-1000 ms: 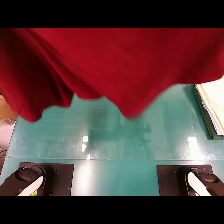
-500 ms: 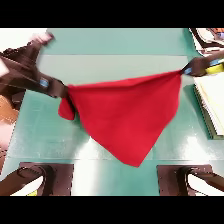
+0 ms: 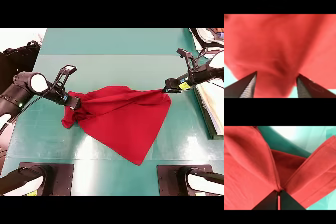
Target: Fold the shirts.
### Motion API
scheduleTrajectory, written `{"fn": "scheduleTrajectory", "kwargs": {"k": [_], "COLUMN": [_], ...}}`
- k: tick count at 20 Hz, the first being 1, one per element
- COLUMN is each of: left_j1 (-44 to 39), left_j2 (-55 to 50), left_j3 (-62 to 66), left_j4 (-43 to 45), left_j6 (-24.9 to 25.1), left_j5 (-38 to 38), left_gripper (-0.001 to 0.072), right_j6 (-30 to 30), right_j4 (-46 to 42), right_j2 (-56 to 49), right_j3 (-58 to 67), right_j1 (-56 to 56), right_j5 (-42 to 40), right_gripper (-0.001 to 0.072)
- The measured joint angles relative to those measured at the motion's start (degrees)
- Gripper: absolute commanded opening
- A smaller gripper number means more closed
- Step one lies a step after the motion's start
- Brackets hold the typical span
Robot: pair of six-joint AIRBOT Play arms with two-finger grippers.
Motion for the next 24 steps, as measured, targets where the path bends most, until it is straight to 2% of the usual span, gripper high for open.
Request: {"fn": "scheduleTrajectory", "kwargs": {"k": [6,10,14,20,21,22,23,24], "left_j1": [5.4,9.7,11.1,11.6,11.6,11.6,11.6,11.6], "left_j2": [-0.4,-3.6,-11.0,-18.5,-19.1,-19.5,-19.8,-20.0], "left_j3": [6.8,8.3,8.7,8.8,8.8,8.8,8.9,8.9], "left_j4": [1.9,-5.3,-12.5,-17.1,-17.6,-17.8,-18.2,-18.4], "left_j6": [0.0,1.7,3.9,4.9,5.0,5.0,5.0,5.0], "left_j5": [-1.1,-0.9,1.1,5.1,5.3,5.4,5.6,5.8], "left_gripper": [0.0556,0.0556,0.0554,0.0536,0.0445,0.0190,0.0035,0.0028], "right_j6": [-0.1,-0.4,-0.5,-0.5,-0.5,-0.5,-0.5,-0.5], "right_j4": [0.0,0.0,0.0,0.0,-0.1,0.0,0.0,0.0], "right_j2": [-0.3,-0.2,-0.2,-0.2,-0.2,-0.2,-0.2,-0.2], "right_j3": [3.2,3.7,3.9,3.9,3.9,3.9,3.9,3.9], "right_j1": [-1.3,-1.2,-1.0,-0.2,-0.1,0.0,0.0,0.0], "right_j5": [1.5,1.9,2.1,2.1,2.1,2.1,2.0,1.9], "right_gripper": [0.0021,0.0021,0.0021,0.0021,0.0021,0.0021,0.0021,0.0021]}}
